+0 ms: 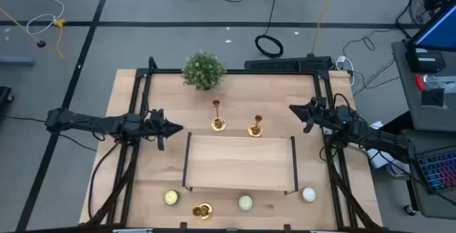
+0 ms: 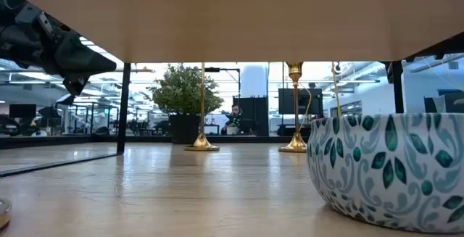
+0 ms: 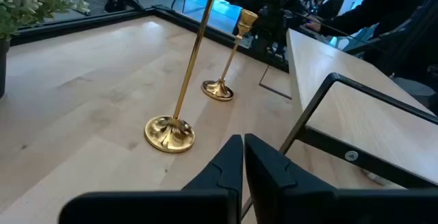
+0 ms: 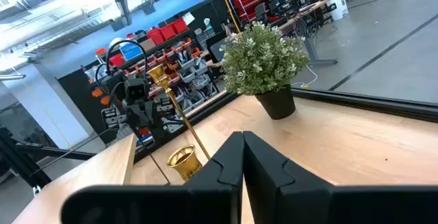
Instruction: Pick & Place candle stick holders
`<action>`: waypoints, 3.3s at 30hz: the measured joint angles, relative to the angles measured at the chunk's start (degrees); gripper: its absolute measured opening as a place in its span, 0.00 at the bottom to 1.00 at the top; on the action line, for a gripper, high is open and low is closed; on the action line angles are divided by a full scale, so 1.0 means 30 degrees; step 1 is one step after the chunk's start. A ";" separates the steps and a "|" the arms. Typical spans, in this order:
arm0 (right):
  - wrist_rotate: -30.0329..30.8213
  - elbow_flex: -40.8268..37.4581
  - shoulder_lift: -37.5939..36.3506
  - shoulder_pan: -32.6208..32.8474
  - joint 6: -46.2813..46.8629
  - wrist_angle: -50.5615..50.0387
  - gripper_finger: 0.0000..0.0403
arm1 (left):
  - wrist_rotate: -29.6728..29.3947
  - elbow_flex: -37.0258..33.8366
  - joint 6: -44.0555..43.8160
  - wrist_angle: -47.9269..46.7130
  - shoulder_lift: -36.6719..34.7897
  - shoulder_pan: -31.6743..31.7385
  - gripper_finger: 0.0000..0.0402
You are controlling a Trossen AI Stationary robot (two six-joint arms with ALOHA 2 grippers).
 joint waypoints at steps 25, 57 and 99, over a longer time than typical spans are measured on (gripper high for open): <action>-0.0003 0.0003 0.0001 -0.0001 0.0000 0.0000 0.01 | 0.0002 0.0005 0.0000 0.0007 0.0002 0.0001 0.05; -0.0007 0.0003 -0.0006 -0.0001 0.0000 0.0000 0.01 | 0.0000 0.0005 -0.0002 0.0007 0.0005 -0.0001 0.05; 0.3948 0.0003 0.0001 -0.0001 1.4386 0.0152 0.01 | 0.0007 0.0007 -0.0007 0.0000 0.0000 -0.0001 0.05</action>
